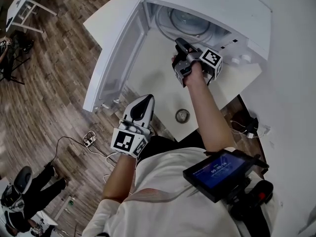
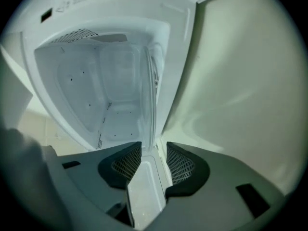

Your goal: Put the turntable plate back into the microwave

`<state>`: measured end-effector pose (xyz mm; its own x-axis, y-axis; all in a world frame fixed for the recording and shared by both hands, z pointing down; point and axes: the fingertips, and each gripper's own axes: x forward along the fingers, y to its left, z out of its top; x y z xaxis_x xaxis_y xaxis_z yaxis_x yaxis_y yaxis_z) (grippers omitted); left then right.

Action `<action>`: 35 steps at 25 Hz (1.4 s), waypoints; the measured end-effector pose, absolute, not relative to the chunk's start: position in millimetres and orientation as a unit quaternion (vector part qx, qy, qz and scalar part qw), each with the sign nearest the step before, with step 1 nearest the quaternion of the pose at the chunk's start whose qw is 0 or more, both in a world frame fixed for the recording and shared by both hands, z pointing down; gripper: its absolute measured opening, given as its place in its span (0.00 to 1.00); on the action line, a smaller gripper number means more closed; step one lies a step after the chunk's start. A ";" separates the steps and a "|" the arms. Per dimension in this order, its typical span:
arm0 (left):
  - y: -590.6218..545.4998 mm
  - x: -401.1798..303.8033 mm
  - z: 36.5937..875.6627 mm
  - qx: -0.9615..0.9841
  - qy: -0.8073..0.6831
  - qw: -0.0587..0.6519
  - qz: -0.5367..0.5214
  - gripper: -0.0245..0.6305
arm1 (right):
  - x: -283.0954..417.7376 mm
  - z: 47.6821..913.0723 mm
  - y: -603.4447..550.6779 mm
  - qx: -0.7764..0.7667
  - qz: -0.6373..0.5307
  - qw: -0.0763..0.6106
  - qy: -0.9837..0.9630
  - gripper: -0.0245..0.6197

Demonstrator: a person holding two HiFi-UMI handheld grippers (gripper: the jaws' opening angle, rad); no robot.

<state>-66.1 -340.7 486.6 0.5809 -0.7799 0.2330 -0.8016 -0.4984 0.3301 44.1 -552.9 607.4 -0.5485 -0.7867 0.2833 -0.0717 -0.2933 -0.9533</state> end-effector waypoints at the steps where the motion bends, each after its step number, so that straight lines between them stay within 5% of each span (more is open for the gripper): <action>1: -337.6 -66.1 483.8 0.866 -0.456 0.203 0.026 0.05 | 42.1 603.3 -540.0 -0.398 -0.695 0.247 0.546 0.26; 7: -315.0 -67.1 460.4 0.883 -0.435 0.175 0.018 0.05 | 57.2 559.6 -457.3 -0.400 -0.641 0.228 0.614 0.24; 11: -294.0 -76.3 430.8 0.898 -0.414 0.150 0.002 0.05 | 73.0 507.7 -409.0 -0.437 -0.561 0.224 0.667 0.05; 16: -261.8 -79.9 405.1 0.910 -0.396 0.125 -0.008 0.05 | 89.8 452.2 -350.6 -0.443 -0.493 0.249 0.707 0.05; 28: -190.0 -123.8 359.6 0.913 -0.387 0.128 -0.027 0.05 | 96.8 335.3 -189.6 -0.525 -0.251 0.147 0.800 0.05; 35: -159.0 -111.5 333.9 0.915 -0.386 0.114 -0.031 0.05 | 111.2 309.7 -151.1 -0.522 -0.242 0.158 0.803 0.05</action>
